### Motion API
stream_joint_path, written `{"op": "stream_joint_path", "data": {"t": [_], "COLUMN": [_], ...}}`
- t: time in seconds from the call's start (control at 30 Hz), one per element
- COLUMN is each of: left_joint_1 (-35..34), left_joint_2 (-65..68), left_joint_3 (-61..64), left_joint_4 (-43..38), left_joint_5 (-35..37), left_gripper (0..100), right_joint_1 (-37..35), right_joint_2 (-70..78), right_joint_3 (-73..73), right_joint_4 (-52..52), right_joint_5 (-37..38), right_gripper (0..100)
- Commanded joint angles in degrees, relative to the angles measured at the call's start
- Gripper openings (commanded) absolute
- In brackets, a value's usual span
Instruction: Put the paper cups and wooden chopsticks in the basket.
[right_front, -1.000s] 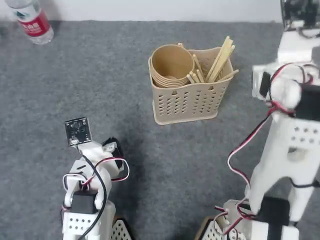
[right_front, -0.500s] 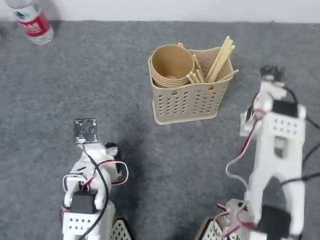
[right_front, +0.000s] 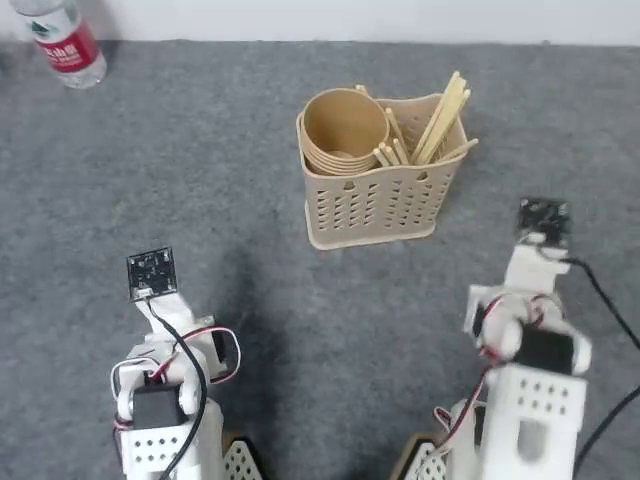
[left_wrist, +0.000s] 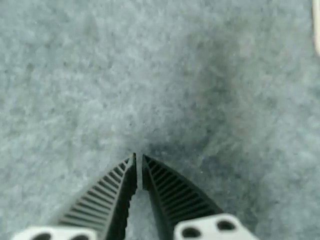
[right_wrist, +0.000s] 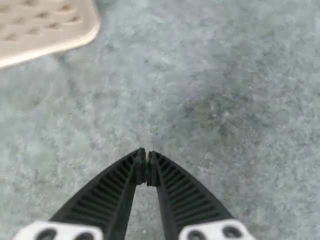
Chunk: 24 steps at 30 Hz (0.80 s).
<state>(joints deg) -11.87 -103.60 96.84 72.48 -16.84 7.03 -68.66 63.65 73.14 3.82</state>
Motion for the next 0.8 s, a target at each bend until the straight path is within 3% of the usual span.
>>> {"op": "stream_joint_path", "data": {"t": [0.0,0.2,0.33,0.6,0.77], "left_joint_1": [-2.5,-7.6,-6.6,3.8,4.3], "left_joint_2": [-0.7,-0.7,-0.7,-0.5,-0.5], "left_joint_3": [-0.4,-0.4,-0.4,-0.4,-0.4], "left_joint_4": [0.2,-0.2,-0.2,-0.3,-0.3], "left_joint_5": [3.4,18.5,18.8,19.2,19.2], "left_gripper": [1,1,1,1,1], "right_joint_1": [-1.4,-1.4,-1.4,-5.3,-5.0], "right_joint_2": [-9.8,-26.5,-36.5,-33.1,-33.3], "right_joint_3": [1.7,9.5,17.4,22.0,22.0], "right_joint_4": [3.0,6.5,6.4,5.9,5.8], "right_joint_5": [-0.9,-4.2,-4.2,-4.6,-4.6], "right_gripper": [0.9,0.9,0.9,0.8,0.8]}}
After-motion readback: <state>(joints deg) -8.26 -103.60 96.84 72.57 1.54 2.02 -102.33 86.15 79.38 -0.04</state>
